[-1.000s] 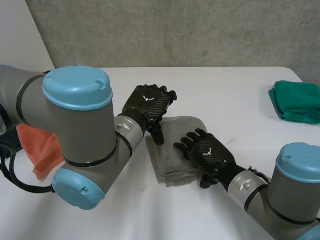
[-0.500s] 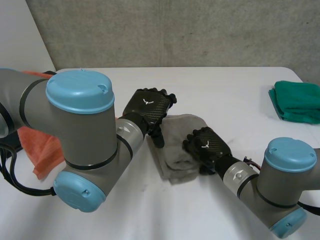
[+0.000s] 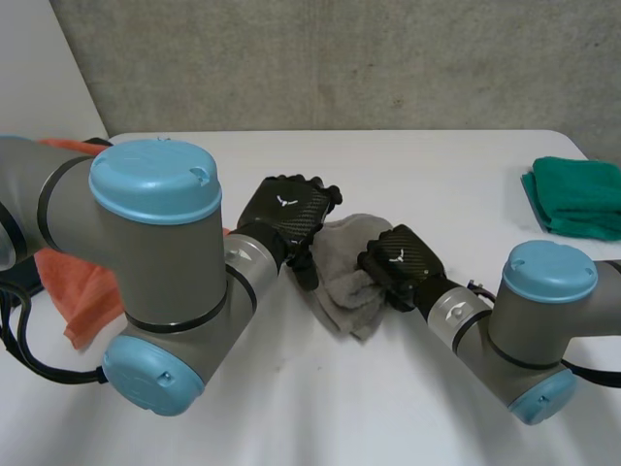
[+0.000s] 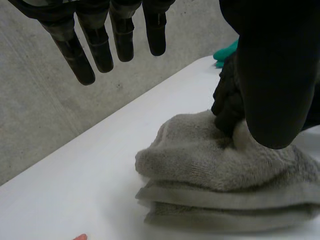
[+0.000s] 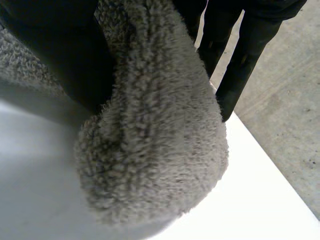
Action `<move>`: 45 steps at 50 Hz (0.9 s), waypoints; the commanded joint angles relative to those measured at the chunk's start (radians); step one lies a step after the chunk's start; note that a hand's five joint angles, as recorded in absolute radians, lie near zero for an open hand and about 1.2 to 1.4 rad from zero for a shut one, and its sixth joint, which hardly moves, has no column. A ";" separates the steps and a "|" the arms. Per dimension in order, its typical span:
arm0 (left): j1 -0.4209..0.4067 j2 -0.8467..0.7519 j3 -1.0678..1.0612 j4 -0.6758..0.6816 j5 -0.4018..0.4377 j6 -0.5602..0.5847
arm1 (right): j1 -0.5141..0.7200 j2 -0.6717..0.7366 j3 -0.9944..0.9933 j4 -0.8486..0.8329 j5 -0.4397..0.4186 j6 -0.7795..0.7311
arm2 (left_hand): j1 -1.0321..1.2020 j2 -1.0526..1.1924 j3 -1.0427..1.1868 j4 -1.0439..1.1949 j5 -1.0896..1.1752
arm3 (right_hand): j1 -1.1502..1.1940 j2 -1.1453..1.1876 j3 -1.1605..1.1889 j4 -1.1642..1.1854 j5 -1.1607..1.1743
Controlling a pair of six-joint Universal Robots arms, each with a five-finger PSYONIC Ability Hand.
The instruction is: Fold the laundry.
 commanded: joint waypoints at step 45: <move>-0.041 0.032 0.028 0.070 0.035 0.002 | -0.806 0.635 -0.881 -0.298 -0.360 0.483 | 0.008 -0.003 -0.005 0.005 0.011 | 0.404 0.266 0.262 0.230 0.347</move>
